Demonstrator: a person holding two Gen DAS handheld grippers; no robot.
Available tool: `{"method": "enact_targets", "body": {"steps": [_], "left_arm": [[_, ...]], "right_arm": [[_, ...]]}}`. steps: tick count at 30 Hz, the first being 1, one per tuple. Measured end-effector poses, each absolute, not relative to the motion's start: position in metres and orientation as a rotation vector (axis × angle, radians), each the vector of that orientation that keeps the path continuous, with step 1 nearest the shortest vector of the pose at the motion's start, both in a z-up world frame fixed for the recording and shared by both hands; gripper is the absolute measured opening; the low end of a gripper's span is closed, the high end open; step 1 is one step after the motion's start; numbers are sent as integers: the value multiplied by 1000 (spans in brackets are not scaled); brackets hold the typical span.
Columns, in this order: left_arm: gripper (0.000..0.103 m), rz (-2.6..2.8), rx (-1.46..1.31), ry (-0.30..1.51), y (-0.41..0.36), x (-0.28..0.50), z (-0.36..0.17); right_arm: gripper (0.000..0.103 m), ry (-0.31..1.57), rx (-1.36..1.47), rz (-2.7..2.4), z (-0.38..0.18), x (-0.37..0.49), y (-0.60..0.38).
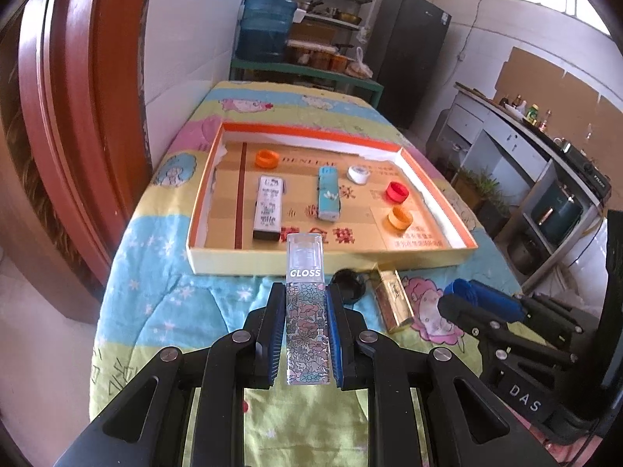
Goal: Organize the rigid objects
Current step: 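Carry the GLOSS bottle with the left gripper while the right gripper carries the blue cap over the tray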
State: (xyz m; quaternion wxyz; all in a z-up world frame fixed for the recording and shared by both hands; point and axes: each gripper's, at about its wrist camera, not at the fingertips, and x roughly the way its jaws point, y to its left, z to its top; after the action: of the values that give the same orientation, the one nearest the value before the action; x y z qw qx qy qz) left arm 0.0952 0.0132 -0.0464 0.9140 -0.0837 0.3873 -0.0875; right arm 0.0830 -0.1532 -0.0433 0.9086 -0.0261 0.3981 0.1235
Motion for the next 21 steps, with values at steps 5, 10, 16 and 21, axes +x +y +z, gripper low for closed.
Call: {"method": "enact_targets", "body": {"steps": [5,10,16,21], "left_arm": [[20,-183,-156,769,12,100,-34],[20,-188,-141,744,10,105,-20],[20,-183,-123,720,7,113,-9],[20,-180,-126,713,9,125,-3]], "right_arm": [[30,788,-72,258,-29,90,-149],[30,760,-86,265,-18,97,-144],[30,734,-91,266,-7,105,-141],[30,721,-83,268,-2,113,-142]]}}
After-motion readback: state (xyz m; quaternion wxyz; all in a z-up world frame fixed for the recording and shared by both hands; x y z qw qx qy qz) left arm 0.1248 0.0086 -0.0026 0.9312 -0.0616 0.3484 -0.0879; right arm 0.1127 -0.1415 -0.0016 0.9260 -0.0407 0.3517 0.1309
